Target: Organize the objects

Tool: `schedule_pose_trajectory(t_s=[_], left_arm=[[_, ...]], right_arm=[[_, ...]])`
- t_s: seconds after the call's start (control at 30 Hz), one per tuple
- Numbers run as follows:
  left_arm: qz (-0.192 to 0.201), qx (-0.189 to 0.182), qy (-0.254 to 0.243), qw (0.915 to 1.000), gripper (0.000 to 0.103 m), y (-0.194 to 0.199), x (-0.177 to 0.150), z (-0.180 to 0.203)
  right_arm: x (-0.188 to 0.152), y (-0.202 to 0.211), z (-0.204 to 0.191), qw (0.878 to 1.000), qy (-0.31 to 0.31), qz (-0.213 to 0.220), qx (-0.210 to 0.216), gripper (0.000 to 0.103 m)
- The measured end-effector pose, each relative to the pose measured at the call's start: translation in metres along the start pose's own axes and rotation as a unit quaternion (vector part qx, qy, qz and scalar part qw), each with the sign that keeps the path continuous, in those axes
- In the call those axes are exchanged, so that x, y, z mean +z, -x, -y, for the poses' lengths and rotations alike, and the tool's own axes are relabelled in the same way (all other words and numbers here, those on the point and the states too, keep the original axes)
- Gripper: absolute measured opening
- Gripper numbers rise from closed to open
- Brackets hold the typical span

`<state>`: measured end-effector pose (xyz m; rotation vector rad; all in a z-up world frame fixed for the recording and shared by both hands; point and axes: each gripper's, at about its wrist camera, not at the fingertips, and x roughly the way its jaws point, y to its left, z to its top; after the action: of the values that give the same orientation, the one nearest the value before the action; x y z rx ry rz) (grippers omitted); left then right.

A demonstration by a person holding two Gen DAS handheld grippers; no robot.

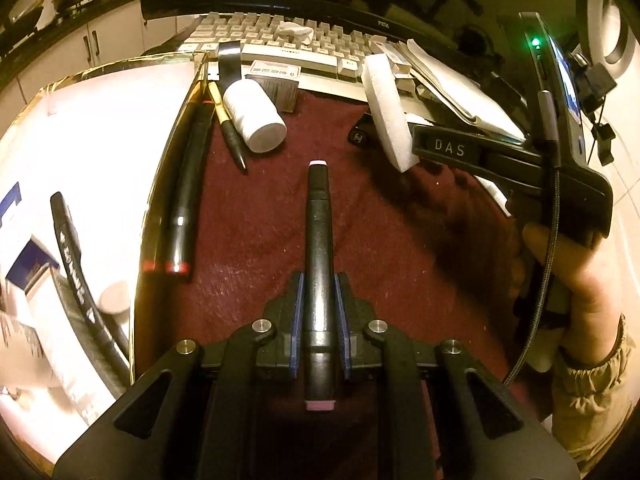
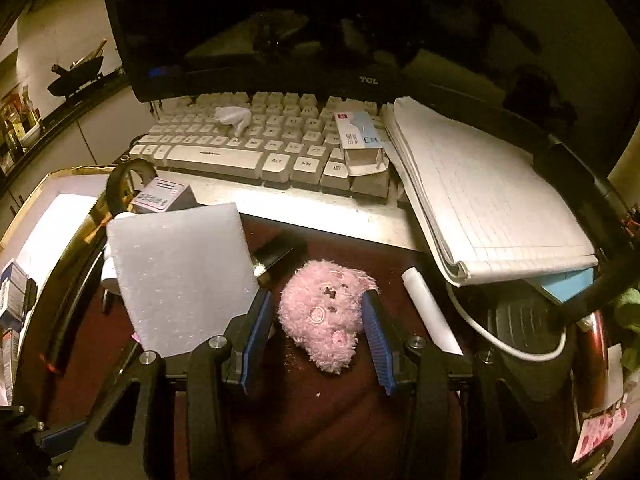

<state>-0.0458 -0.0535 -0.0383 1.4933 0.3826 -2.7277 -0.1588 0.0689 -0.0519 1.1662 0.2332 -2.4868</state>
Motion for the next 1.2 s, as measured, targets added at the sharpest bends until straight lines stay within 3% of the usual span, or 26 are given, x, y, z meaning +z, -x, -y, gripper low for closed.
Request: schedule_pose_trajectory(t_s=[0.13,0.17,0.2,0.33,0.57,1.2], left_arm=[[0.002,-0.002,0.004,1.0000,0.014,0.000,0.000,-0.001],[0.003,-0.004,0.006,1.0000,0.014,0.001,-0.001,-0.002],[0.004,-0.005,0.007,1.0000,0.014,0.000,-0.001,-0.001],[0.006,-0.014,0.014,0.9998,0.014,0.002,-0.001,-0.005],[0.015,-0.033,0.022,0.9991,0.014,0.007,-0.002,-0.007],[0.012,-0.042,0.032,0.9986,0.014,0.018,-0.008,-0.008]], right_arm=[[0.002,-0.005,0.001,1.000,-0.006,0.003,0.006,0.045],[0.001,-0.003,0.001,1.000,-0.005,0.005,0.006,0.043],[0.000,-0.003,0.000,1.000,-0.001,0.005,0.007,0.033],[-0.010,0.008,-0.006,1.000,0.021,0.016,0.010,0.024],[-0.030,0.037,-0.004,0.998,0.014,0.031,0.058,0.023],[-0.044,0.060,-0.016,0.994,0.016,0.034,0.099,0.024]])
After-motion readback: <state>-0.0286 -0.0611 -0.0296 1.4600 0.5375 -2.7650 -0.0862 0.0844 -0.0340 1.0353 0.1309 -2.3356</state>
